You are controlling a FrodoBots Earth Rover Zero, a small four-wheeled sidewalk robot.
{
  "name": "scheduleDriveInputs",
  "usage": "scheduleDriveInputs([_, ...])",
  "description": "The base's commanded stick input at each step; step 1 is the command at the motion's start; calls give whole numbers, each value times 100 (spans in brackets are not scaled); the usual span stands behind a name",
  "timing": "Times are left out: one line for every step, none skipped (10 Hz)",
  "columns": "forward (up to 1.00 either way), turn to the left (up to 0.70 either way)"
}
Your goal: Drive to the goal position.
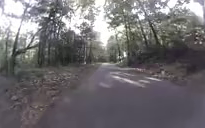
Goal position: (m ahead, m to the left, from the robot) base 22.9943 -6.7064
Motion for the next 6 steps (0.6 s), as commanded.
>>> scheduleDriveInputs([70,-1])
scheduleDriveInputs([70,-1])
scheduleDriveInputs([70,-1])
scheduleDriveInputs([70,-1])
scheduleDriveInputs([70,-1])
scheduleDriveInputs([70,-1])
